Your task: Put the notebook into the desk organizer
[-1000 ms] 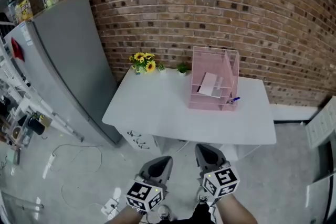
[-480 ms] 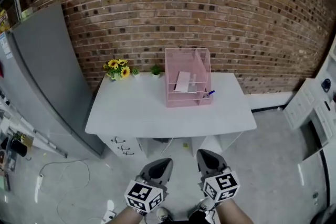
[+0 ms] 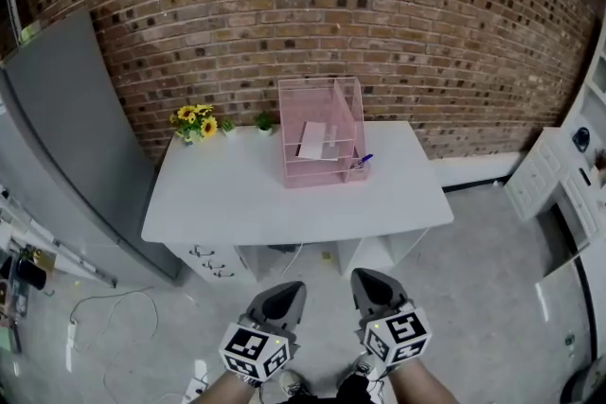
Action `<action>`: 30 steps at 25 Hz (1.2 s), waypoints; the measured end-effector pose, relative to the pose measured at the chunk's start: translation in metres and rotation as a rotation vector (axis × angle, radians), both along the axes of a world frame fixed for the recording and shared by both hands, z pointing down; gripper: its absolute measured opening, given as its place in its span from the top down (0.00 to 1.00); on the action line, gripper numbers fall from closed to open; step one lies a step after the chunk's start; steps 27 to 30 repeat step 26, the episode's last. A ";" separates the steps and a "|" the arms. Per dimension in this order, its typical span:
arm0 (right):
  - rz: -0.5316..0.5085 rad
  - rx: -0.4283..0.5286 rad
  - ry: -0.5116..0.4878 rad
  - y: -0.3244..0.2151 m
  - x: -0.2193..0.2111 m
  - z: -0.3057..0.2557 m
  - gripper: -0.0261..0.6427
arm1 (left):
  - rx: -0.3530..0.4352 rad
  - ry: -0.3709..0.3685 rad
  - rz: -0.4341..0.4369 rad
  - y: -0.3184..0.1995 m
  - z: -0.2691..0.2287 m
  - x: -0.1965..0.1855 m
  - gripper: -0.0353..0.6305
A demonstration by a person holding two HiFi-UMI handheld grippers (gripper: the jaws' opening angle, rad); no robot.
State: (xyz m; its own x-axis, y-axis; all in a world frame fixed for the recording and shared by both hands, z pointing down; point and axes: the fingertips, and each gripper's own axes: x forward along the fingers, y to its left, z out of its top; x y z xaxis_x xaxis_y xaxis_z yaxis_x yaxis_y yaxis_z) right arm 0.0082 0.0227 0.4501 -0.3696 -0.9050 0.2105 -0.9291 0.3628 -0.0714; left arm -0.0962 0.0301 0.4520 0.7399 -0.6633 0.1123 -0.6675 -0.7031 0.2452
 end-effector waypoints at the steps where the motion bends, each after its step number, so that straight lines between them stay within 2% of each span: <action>1: -0.002 0.000 -0.001 0.000 0.001 0.001 0.96 | -0.002 -0.001 -0.001 0.000 0.001 0.002 0.94; 12: -0.013 -0.015 -0.004 0.001 0.005 0.004 0.96 | -0.020 0.000 0.000 -0.001 0.004 0.015 0.94; 30: 0.002 -0.026 -0.013 -0.004 0.005 0.014 0.96 | -0.027 -0.011 0.007 -0.008 0.012 0.012 0.94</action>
